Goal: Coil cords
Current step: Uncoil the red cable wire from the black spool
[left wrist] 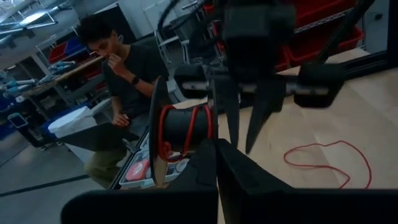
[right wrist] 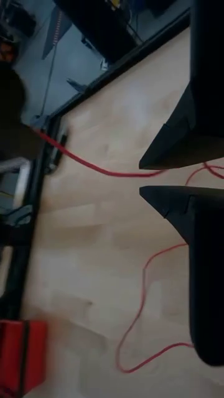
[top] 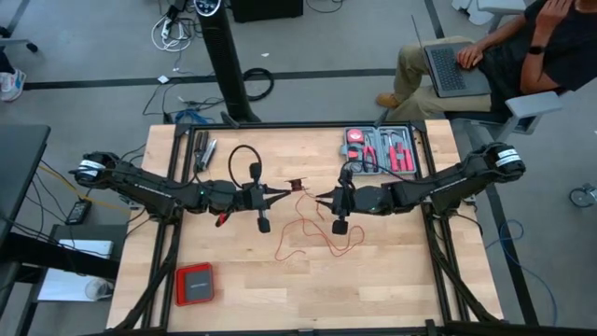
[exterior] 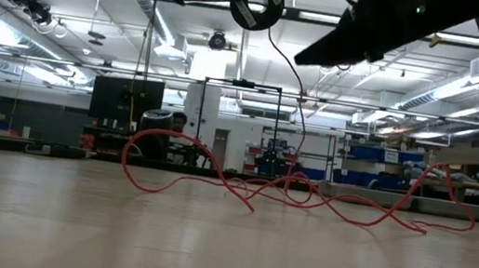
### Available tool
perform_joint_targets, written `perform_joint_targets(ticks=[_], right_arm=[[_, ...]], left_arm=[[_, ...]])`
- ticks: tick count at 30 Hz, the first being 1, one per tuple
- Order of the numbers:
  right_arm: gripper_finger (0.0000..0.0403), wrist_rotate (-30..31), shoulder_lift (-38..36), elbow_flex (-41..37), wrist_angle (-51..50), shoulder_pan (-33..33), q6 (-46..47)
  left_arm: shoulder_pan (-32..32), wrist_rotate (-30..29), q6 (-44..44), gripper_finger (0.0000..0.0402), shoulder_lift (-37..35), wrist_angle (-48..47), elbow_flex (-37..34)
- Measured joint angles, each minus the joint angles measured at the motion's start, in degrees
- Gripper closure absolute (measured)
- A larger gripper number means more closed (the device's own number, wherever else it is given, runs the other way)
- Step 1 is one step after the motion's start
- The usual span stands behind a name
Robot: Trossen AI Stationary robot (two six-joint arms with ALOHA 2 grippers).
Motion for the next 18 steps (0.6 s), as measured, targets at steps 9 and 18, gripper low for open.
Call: perform_joint_targets(ticks=[9,18], right_arm=[[0.0359,2.23,1.89,-0.07,1.07,-0.26,-2.1],[0.0365,3.27,1.82,-0.07,1.34,-0.26,-7.32]], left_arm=[[-0.02,0.02,-0.09,0.0401,0.0,-0.16,0.0],[-0.02,0.07,-0.92,0.0401,0.0,-0.14,0.0]])
